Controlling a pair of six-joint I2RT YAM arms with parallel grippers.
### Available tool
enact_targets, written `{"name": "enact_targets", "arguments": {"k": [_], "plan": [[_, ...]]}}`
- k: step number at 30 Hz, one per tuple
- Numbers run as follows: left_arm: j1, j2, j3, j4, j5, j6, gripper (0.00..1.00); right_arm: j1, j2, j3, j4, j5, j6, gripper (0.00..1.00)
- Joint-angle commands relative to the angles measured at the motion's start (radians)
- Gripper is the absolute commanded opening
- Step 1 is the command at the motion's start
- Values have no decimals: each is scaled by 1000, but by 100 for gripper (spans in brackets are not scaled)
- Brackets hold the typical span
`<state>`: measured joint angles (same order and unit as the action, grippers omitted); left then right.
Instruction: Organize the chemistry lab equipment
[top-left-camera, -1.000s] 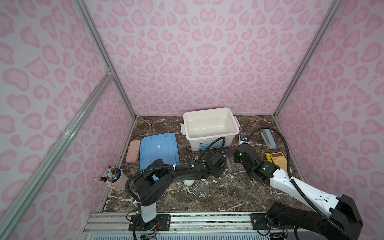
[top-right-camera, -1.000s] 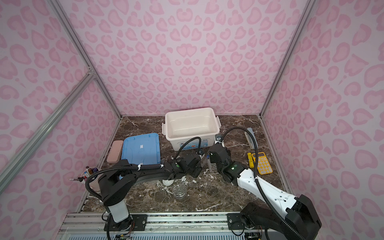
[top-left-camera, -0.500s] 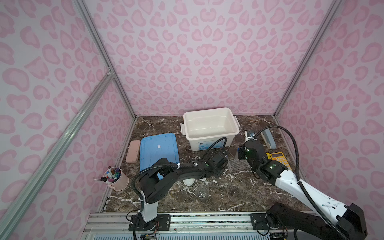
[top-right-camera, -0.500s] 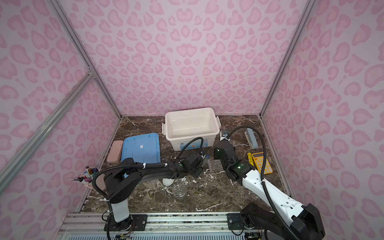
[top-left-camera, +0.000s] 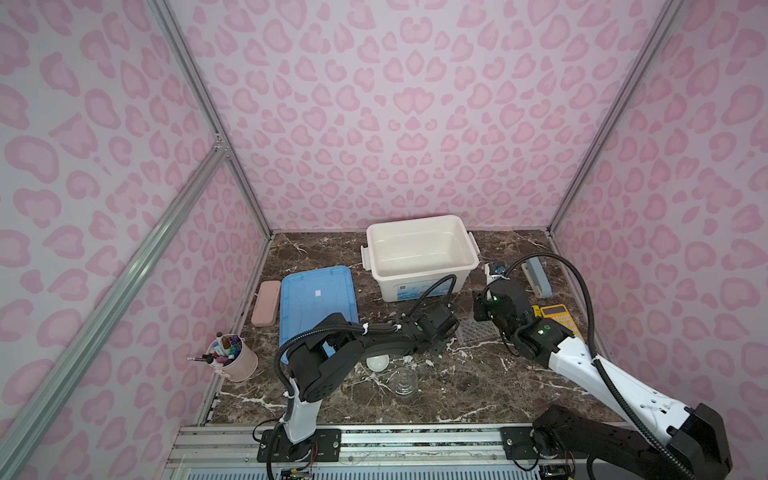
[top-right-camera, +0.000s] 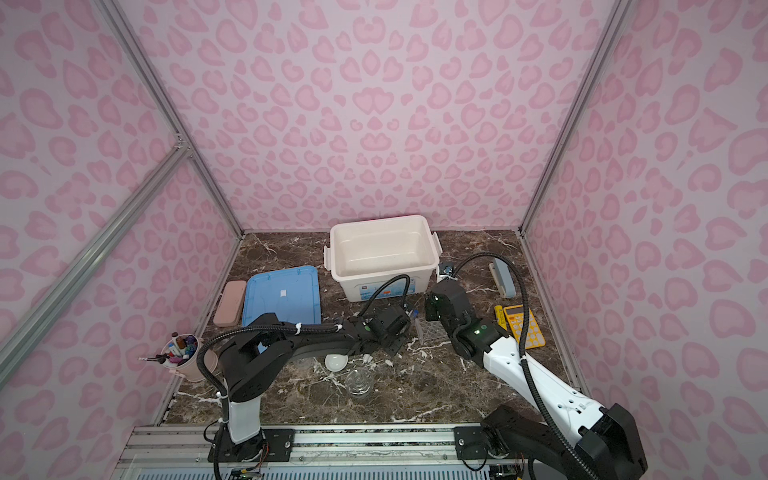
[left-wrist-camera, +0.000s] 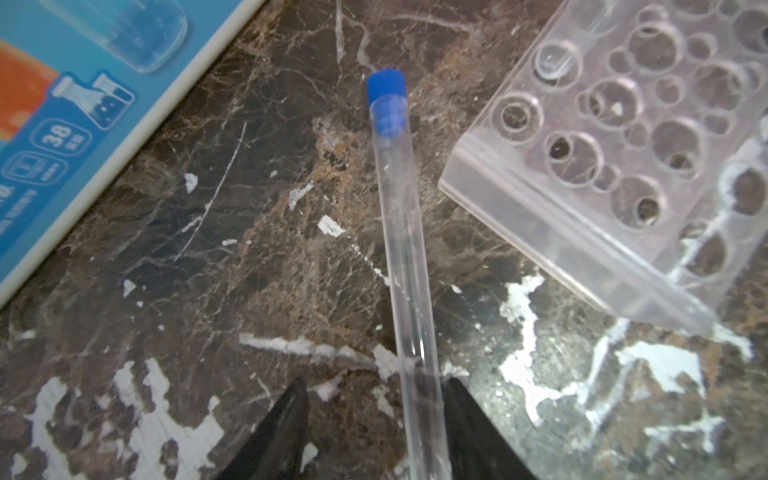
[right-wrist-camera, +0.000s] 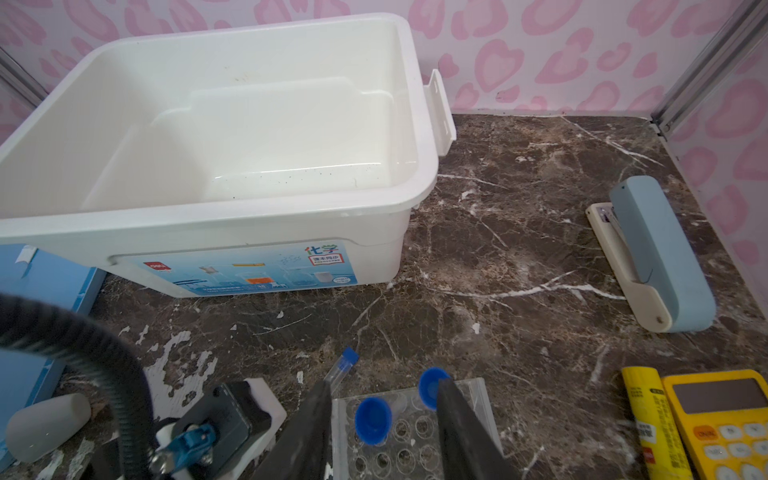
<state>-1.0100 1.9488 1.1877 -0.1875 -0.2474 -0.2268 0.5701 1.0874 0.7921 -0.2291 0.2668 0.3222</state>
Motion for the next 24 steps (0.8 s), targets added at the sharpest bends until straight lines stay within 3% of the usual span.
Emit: {"name": "enact_targets", "arguments": {"k": [1,7,15,24], "plan": [[-1,11,12,-14,-12,-12,53,-12,-8,-8,26,-30,19,43],[-1,26,21,-26,-7,-15,47,-31,-24,-18,30,-49,28,44],[-1,13,6,-34,-28,-35,27,-53,-42,-29,40,-97,52,44],[-1,-100,-48,25,-52,-39,23,-185,-127,-70,97,-332,120,47]]}}
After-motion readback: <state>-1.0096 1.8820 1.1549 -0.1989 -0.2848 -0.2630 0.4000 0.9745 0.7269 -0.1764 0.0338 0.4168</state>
